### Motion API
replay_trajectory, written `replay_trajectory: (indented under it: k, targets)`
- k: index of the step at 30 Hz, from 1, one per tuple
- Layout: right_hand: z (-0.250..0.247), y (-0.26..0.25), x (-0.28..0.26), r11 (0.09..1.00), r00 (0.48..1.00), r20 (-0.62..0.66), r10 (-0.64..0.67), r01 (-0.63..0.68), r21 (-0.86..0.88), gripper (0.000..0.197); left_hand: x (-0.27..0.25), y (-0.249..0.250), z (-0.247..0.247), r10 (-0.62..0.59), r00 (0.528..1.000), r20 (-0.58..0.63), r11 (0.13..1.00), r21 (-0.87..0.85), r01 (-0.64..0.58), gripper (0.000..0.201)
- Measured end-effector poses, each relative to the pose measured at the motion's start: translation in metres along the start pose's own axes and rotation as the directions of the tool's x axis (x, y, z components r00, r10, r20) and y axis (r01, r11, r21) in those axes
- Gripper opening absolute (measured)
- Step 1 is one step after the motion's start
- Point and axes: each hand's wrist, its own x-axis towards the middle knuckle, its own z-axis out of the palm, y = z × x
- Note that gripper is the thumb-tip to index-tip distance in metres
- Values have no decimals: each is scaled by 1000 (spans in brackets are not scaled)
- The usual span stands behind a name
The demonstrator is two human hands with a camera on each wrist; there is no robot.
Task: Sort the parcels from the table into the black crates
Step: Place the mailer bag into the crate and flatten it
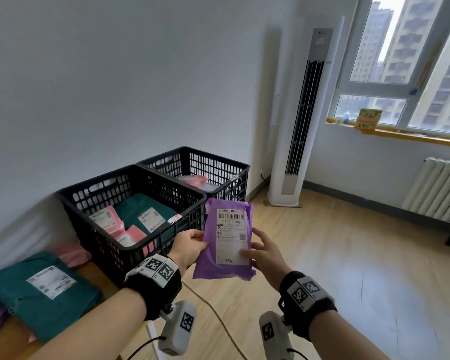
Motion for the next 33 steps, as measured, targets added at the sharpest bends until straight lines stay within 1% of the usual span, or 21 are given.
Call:
replay_trajectory:
  k: [6, 9, 13, 16, 19, 26, 30, 32, 33]
  targets:
    - [-32, -40, 89, 998, 999, 33, 15, -13, -59, 58, 83, 31, 32, -16, 1000, -23, 998, -54, 15, 23]
    - [-43, -60, 129, 997, 999, 48, 9, -6, -74, 59, 119, 49, 41, -22, 999, -30, 998, -51, 20, 27]
    - [-56, -80, 176, 996, 998, 66, 24, -19, -84, 60, 156, 70, 54, -21, 998, -61, 998, -59, 18, 36]
    - [-63, -94, 215, 993, 997, 78, 4, 6, -118, 63, 182, 84, 62, -11, 997, -77, 997, -83, 5, 40]
    - [-69, -107, 256, 987, 994, 108, 2, 15, -157, 68, 212, 96, 67, -13, 992, -122, 997, -81, 3, 43]
    - [-85, -136, 364, 974, 965, 263, 19, 42, -225, 62, 285, 122, 85, -40, 965, -258, 991, -133, 5, 45]
    - [-91, -154, 427, 964, 933, 358, 29, 68, -258, 59, 331, 140, 96, -108, 935, -338, 986, -159, 56, 45]
    - [-92, -165, 452, 959, 913, 406, 44, 75, -272, 54, 354, 148, 99, -150, 918, -368, 980, -177, 89, 51]
    - [-92, -172, 464, 955, 902, 428, 55, 77, -285, 53, 365, 153, 100, -164, 911, -379, 978, -182, 100, 48]
